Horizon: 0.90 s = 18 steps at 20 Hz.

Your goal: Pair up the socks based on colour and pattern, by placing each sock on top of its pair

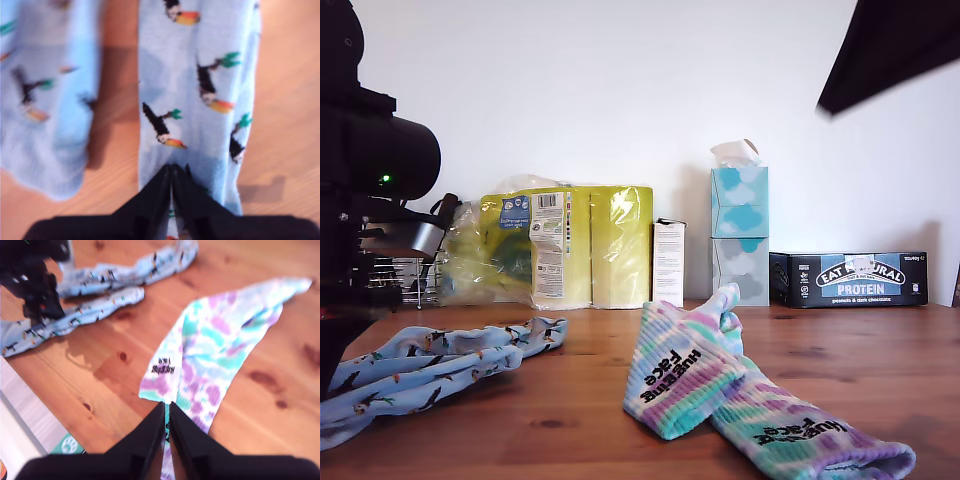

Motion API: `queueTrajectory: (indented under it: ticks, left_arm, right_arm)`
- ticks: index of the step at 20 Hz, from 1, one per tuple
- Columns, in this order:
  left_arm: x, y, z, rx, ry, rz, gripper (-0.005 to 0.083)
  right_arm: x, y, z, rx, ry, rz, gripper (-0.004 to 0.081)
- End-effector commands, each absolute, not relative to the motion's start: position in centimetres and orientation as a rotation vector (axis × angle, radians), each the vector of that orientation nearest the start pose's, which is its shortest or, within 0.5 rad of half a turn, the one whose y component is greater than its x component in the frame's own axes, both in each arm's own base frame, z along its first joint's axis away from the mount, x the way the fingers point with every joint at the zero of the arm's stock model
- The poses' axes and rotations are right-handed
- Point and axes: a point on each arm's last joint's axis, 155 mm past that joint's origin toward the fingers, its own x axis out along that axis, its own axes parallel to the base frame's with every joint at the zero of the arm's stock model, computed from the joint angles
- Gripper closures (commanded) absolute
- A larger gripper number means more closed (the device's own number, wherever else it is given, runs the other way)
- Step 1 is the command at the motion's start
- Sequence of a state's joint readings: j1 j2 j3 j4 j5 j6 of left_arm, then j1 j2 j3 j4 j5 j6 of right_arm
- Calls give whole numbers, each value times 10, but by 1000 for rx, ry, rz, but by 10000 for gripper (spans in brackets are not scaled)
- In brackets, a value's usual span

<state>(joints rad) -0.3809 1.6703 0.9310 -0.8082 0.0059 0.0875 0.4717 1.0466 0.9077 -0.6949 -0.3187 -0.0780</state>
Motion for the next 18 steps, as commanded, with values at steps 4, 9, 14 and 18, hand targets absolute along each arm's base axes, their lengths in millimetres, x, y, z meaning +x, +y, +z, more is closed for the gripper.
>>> queueTrajectory:
  ticks: [4, 9, 14, 18]
  left_arm:
    - [259, -158, 28, 196, 1457, -580, 658]
    - [261, -165, 64, 157, 1367, -608, 436]
    - [263, -165, 79, 152, 1311, -614, 436]
    - [261, -165, 79, 147, 1320, -608, 436]
  right_arm:
    - [254, 210, 120, -125, 1000, 801, 485]
    - [267, 229, 79, -128, 1071, 826, 463]
    - [283, 240, 53, -108, 1090, 816, 462]
    - [288, 246, 34, -101, 1142, 820, 462]
